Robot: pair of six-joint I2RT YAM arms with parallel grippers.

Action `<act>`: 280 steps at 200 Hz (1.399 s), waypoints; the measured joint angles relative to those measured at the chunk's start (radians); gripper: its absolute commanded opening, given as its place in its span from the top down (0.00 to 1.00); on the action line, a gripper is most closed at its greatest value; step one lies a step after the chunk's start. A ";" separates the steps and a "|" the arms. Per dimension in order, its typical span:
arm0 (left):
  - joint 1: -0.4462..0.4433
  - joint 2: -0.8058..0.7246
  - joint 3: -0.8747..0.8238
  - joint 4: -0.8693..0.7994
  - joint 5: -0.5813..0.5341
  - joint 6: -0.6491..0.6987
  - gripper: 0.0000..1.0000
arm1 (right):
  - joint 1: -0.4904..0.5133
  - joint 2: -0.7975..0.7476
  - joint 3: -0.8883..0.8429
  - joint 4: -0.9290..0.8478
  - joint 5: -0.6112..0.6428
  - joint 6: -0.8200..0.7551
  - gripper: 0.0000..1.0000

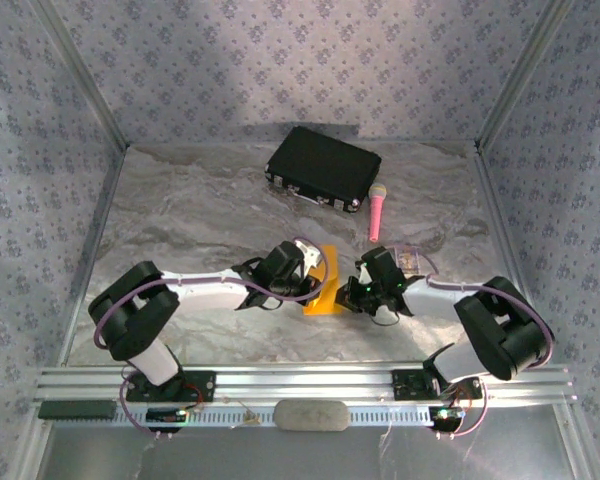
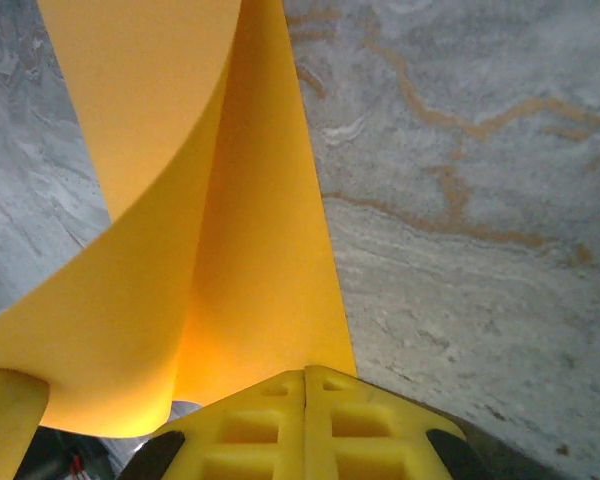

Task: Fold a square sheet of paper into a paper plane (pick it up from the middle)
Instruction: Fold the triangle a second time at the center of the table.

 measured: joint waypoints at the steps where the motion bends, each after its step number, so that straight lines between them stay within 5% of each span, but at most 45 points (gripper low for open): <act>1: 0.000 0.001 0.000 0.000 0.000 0.000 1.00 | 0.000 0.000 0.002 -0.003 0.001 -0.002 0.96; 85: 0.005 0.037 0.005 0.023 0.025 -0.055 0.99 | -0.034 0.003 0.070 -0.172 0.006 -0.141 0.93; 280: 0.027 0.043 0.013 0.022 0.010 -0.047 0.99 | 0.015 0.068 0.095 -0.089 -0.005 -0.095 0.95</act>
